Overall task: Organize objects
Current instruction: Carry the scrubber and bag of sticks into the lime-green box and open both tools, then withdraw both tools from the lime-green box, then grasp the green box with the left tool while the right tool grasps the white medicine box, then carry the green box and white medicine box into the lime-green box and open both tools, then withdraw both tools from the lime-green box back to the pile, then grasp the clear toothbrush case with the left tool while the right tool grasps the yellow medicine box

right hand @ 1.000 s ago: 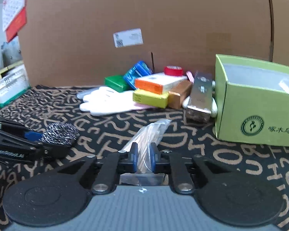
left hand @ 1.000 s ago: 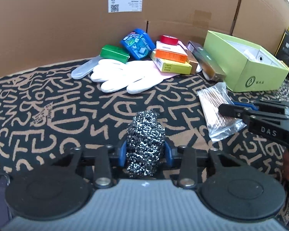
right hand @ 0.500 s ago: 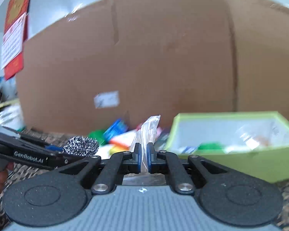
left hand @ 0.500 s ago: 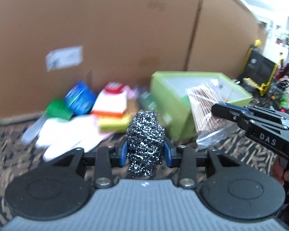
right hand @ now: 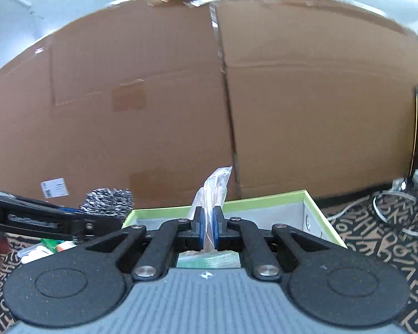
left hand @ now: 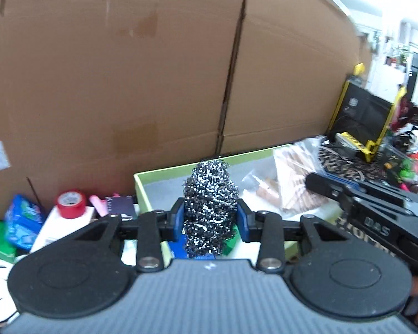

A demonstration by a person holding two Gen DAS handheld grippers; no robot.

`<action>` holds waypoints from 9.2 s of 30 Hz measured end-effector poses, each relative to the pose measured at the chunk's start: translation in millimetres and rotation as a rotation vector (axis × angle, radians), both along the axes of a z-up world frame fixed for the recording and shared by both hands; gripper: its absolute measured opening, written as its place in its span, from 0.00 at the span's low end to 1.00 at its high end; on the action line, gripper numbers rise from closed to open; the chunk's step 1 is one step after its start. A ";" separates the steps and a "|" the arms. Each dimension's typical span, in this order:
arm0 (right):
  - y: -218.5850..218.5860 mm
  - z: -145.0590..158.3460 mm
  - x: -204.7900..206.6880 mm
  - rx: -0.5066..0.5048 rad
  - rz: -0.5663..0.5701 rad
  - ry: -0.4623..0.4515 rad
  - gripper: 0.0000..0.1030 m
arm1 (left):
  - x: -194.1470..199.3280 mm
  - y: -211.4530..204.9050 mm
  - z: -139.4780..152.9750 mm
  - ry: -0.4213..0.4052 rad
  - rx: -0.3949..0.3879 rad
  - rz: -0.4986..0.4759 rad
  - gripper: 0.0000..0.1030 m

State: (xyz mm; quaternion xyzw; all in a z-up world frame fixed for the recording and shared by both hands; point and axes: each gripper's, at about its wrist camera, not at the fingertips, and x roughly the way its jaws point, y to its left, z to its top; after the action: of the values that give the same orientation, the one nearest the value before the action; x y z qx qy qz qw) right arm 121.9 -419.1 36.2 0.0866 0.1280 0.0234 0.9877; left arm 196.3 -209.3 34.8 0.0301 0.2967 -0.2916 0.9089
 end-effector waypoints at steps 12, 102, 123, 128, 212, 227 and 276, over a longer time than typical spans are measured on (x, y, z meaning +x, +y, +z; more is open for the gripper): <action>-10.6 -38.5 53.4 -0.020 0.031 0.182 0.21 | 28.1 -19.0 -34.9 0.011 0.050 0.031 0.73; 198.8 -77.8 -50.4 -0.156 0.310 0.217 0.70 | 86.9 220.2 -84.0 0.021 0.190 0.488 1.00; 163.4 -76.3 -92.6 -0.168 0.420 0.303 0.75 | -74.7 256.9 -68.1 0.132 0.128 0.223 0.72; 181.9 -78.6 -82.5 -0.209 0.388 0.287 0.78 | -81.8 247.7 -70.4 0.090 0.184 0.244 0.86; -0.3 7.6 -9.2 -0.235 -0.041 0.022 0.87 | -11.7 16.6 9.2 -0.022 -0.085 0.080 1.00; 106.2 -31.8 -64.9 -0.197 0.238 0.026 0.91 | -89.2 171.2 -26.5 -0.011 -0.008 0.291 1.00; 258.9 -80.5 68.2 0.011 0.135 0.334 0.42 | 58.8 317.1 -90.6 0.097 0.145 0.373 0.33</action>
State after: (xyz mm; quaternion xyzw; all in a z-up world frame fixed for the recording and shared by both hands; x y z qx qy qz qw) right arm 190.0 -160.2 -44.3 0.0860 0.2954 0.0754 0.9485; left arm 255.1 107.8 -55.8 0.0260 0.3608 -0.0970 0.9272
